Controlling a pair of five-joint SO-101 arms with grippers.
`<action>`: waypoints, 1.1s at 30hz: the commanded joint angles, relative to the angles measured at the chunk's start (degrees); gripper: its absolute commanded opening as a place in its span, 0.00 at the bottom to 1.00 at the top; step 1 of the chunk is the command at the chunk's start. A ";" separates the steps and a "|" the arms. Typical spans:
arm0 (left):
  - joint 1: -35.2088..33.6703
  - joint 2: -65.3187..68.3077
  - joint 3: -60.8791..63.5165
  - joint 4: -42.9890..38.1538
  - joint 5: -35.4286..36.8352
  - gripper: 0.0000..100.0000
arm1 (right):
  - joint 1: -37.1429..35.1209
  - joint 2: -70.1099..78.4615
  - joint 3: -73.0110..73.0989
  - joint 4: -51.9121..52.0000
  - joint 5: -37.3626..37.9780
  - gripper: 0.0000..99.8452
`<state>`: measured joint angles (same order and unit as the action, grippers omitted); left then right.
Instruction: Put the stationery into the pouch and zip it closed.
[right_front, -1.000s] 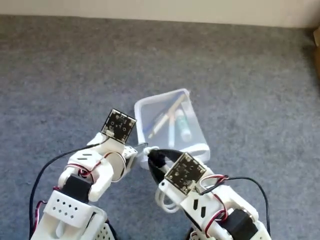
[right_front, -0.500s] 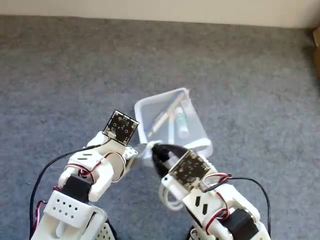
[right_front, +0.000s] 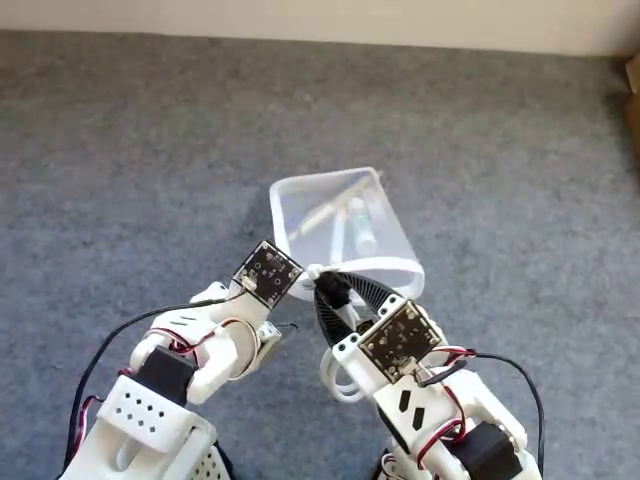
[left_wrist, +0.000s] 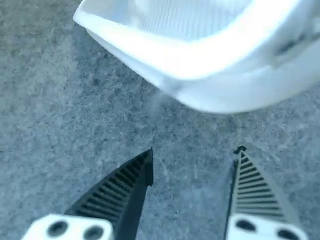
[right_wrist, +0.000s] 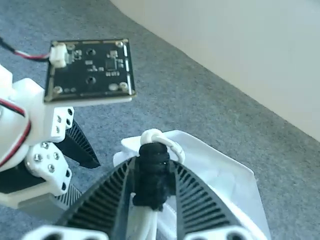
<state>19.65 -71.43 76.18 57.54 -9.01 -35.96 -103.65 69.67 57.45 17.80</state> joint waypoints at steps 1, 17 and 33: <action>0.75 -1.01 -3.12 0.53 -0.35 0.25 | 0.84 -0.92 -1.71 -1.63 0.35 0.00; 0.75 -1.01 -16.40 7.47 -19.52 0.25 | 0.84 -0.92 -1.71 -1.45 0.35 0.00; 0.31 -1.01 -16.75 5.19 -31.12 0.25 | 1.80 -0.92 -1.71 -1.27 0.70 0.00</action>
<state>19.56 -71.43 62.81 64.75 -39.52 -35.78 -103.65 69.67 57.45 17.80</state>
